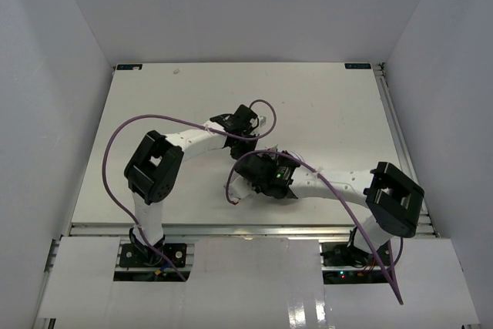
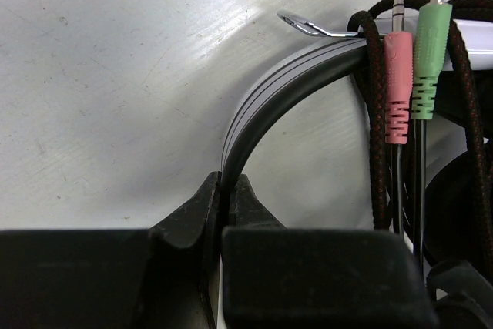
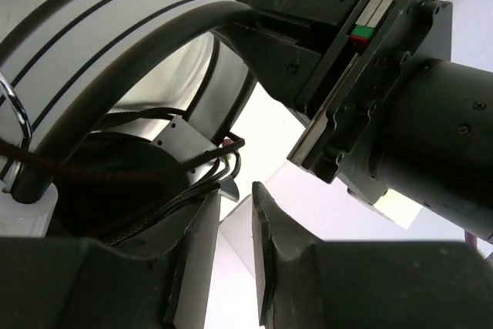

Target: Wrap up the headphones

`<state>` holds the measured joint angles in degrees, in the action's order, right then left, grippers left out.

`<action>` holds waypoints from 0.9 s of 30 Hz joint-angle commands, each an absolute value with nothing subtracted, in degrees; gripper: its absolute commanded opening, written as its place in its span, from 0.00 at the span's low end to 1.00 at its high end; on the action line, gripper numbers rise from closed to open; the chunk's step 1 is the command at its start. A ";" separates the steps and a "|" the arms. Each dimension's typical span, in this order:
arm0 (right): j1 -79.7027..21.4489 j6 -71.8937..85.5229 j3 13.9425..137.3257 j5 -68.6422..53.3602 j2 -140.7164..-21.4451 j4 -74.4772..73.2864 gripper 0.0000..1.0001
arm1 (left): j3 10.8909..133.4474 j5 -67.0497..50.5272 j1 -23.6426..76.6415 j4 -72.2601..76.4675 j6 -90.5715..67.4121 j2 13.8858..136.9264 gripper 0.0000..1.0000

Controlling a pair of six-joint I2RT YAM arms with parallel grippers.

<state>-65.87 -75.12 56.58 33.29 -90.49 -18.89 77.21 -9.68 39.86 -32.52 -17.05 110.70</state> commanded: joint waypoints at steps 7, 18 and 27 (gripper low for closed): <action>-63.54 -75.16 59.14 31.22 -88.51 -19.53 0.40 | 74.72 -15.28 37.25 -29.76 -19.63 103.15 0.16; -58.09 -71.06 62.45 24.01 -81.02 -26.15 0.63 | 74.84 -16.32 35.05 -28.74 -21.29 101.84 0.43; -51.40 -65.83 67.65 14.25 -75.29 -31.53 0.66 | 75.15 -16.09 33.75 -28.74 -22.24 101.06 0.44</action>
